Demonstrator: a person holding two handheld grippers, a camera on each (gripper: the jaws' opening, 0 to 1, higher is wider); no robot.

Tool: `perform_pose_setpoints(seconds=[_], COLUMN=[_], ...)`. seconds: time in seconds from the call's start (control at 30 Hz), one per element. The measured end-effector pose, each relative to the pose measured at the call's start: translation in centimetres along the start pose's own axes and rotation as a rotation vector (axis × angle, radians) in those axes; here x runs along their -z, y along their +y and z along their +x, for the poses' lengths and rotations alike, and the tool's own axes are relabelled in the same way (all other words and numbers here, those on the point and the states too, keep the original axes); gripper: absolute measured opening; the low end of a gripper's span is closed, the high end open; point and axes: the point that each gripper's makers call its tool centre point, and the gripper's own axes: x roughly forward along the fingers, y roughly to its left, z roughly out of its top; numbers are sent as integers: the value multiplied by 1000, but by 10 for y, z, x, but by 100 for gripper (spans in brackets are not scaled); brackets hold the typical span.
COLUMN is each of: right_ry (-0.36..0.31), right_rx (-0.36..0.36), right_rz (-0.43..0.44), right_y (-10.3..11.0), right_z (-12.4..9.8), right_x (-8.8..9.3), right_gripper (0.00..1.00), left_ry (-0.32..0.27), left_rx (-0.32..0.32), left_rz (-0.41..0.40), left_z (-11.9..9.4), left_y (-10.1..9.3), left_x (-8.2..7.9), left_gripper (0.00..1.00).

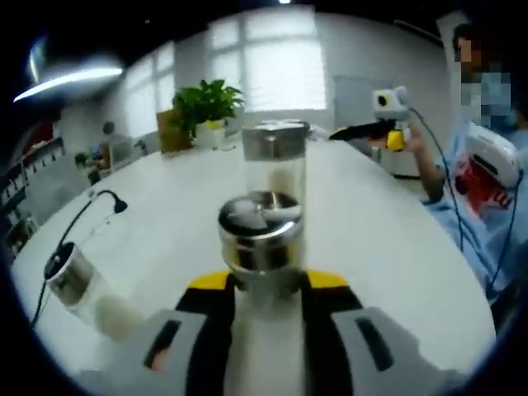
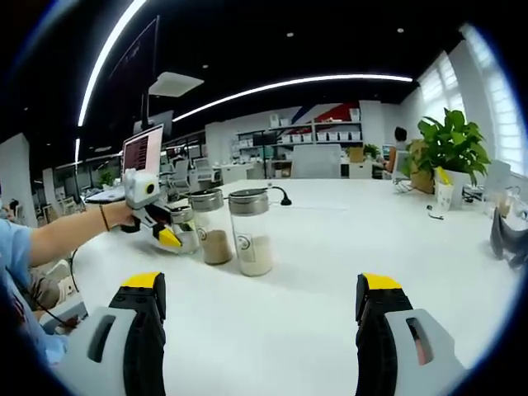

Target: Rotate the seasoning bottle until the label or dispensing opening points toward the visible target arrow and the bottle remains upright within the marked orientation range

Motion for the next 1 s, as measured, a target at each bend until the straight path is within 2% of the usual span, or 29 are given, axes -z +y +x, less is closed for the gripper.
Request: perform_pose_setpoints(seconds=[0.1,0.23,0.57,0.63,0.7,0.83,1.0], right_ry=[6,5,27,30,34,38,29], right_rx=[-4,-6,-5,-3,-4,-7,-3], right_rz=[-4,1,-3,-4,-4,-1,-1], right_y=[2,3,3,3,3,4,3], right_z=[0,0,-1,-2,-2,-2,-2], right_x=[1,2,7,8,9,10,8], right_gripper=[99,99,98,98,98,98,98], left_ry=[-6,-16,-44,-46,-63,-49,-50], left_rx=[-75,-133,-411,-440,-485,-614,-665], left_rz=[-80,-115,-240,-251,-292,-384,-394], left_z=[1,2,1,1,1,-1,2], left_y=[7,10,16,15,14,16,18], left_x=[2,3,7,7,7,9,9], left_gripper=[33,33,33,33,33,33,33])
